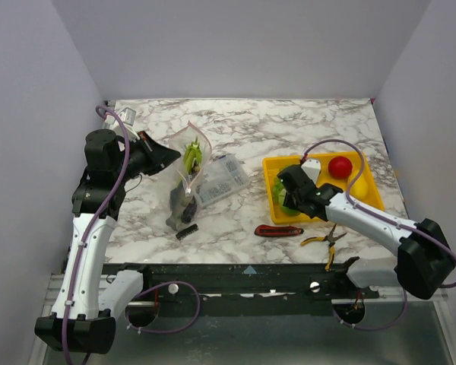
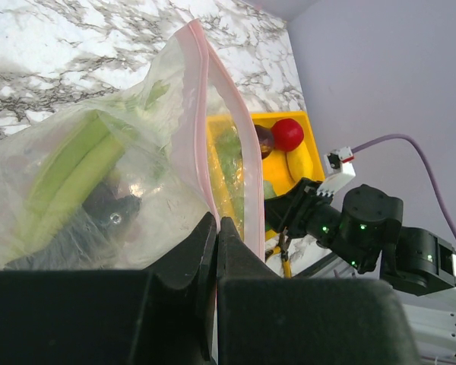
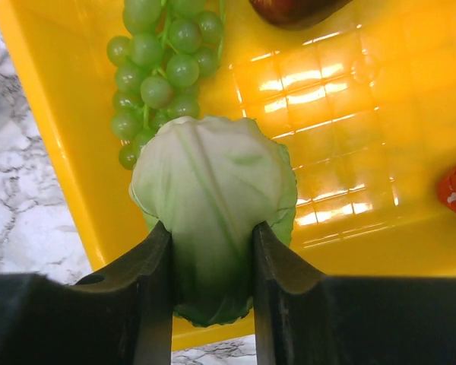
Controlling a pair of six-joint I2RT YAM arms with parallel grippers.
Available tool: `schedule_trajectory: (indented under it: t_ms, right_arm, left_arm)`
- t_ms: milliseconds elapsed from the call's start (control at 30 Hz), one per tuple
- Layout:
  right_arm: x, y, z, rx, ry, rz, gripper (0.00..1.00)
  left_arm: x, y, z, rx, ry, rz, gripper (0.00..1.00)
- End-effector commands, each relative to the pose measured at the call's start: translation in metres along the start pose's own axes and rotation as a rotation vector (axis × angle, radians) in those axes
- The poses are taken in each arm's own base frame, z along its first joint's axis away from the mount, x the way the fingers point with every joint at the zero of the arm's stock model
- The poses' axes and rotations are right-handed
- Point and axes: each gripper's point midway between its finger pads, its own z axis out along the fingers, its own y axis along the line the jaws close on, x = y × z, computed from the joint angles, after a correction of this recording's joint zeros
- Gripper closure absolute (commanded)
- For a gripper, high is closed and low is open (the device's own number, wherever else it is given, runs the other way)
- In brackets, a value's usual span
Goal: Place the food in the zip-top bag and seal the zipper
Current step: Pick up the fake vegetable from the bin.
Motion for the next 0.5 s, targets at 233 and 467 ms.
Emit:
schedule_trajectory:
  t_ms: [233,467]
  right_arm:
    - [-0.117,0.045,-0.068,-0.210,-0.294,-0.021,0.90]
    - [-0.168,0.165,-0.173,-0.937,-0.421,-0.008,0.94]
  left_arm:
    - [-0.006,-0.010,-0.003,0.032,-0.021,0.032,1.00]
    - [-0.003,-0.005,-0.001,0.026,-0.017,0.028,1.00]
